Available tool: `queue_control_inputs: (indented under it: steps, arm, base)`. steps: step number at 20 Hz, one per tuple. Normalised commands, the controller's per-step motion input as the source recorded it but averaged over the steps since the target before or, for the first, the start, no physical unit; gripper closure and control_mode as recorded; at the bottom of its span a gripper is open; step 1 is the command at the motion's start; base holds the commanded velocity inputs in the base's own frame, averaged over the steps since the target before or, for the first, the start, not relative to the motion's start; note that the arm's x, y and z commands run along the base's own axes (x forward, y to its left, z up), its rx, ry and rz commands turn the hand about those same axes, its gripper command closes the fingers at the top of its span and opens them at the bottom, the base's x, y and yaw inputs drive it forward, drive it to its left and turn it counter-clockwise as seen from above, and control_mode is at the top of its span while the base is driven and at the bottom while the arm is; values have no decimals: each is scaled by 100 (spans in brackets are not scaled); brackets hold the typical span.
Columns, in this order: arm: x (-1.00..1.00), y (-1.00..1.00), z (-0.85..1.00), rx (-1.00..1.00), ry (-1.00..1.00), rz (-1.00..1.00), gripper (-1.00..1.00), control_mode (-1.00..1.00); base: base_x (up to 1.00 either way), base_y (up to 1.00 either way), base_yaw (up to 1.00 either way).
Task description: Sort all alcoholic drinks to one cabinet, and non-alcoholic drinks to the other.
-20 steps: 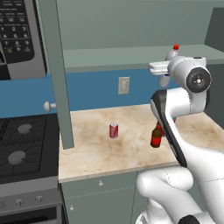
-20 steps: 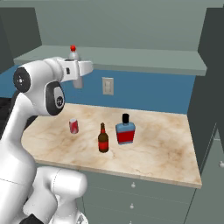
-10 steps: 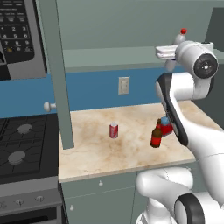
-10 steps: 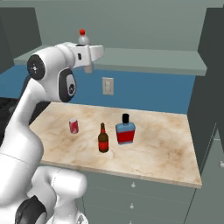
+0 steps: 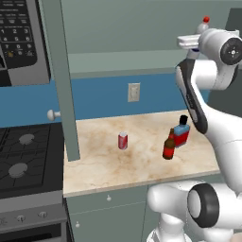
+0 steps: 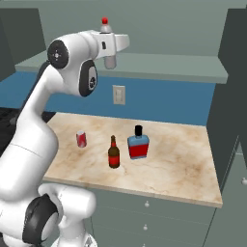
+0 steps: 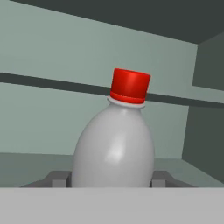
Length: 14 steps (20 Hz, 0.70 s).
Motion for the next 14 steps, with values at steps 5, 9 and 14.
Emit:
queue_control_inputs:
  steps: [5, 9, 14]
  arm:
    - [48, -33, 0, 0, 0, 0, 100, -100]
    - [59, -16, 0, 0, 0, 2, 100, -100]
    - [60, -6, -5, 0, 0, 2, 100, -100]
  base:
    - [0, 0, 0]
    - [0, 0, 0]
    - [0, 0, 0]
